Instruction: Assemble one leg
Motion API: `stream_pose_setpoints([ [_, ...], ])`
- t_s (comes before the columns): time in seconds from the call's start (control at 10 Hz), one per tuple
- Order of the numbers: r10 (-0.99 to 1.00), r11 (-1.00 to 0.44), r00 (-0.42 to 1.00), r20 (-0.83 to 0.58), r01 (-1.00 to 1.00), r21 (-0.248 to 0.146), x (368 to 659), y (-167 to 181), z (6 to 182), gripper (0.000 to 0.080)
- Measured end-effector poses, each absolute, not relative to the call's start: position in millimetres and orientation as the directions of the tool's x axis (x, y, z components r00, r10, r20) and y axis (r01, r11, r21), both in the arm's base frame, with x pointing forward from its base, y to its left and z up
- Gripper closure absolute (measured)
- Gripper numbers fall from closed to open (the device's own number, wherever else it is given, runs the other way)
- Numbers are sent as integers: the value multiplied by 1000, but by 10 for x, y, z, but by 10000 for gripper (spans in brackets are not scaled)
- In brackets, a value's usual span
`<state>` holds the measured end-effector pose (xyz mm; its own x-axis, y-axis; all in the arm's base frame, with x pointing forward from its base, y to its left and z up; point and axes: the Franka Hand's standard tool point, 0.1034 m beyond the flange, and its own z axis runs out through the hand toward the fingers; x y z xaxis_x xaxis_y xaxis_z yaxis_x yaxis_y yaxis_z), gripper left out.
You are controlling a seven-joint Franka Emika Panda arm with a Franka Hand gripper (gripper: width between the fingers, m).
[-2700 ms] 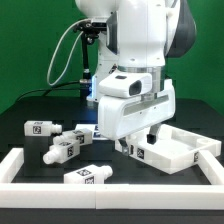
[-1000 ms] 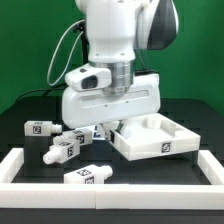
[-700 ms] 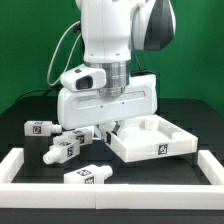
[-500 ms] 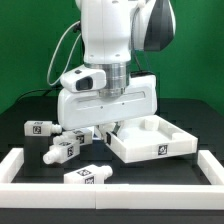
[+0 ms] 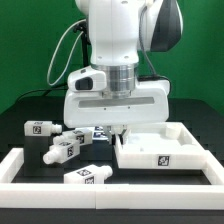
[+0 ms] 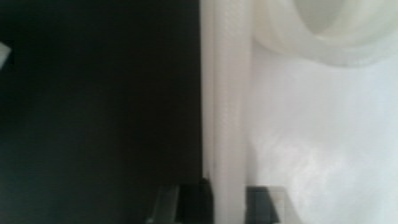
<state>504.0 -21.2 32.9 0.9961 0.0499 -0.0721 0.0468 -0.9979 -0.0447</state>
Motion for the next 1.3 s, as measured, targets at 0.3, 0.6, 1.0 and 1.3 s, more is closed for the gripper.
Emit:
stream_pose_setpoints([
  [0.3, -7, -999, 997, -76, -10, -33, 5103, -188, 251, 748],
  [0.6, -7, -999, 997, -79, -10, -33, 5095, -188, 240, 748],
  [1.0, -31, -999, 995, -94, -34, -35, 5478, -191, 137, 748],
  [1.3, -31, -999, 997, -70, -33, -34, 5717, -205, 116, 748],
])
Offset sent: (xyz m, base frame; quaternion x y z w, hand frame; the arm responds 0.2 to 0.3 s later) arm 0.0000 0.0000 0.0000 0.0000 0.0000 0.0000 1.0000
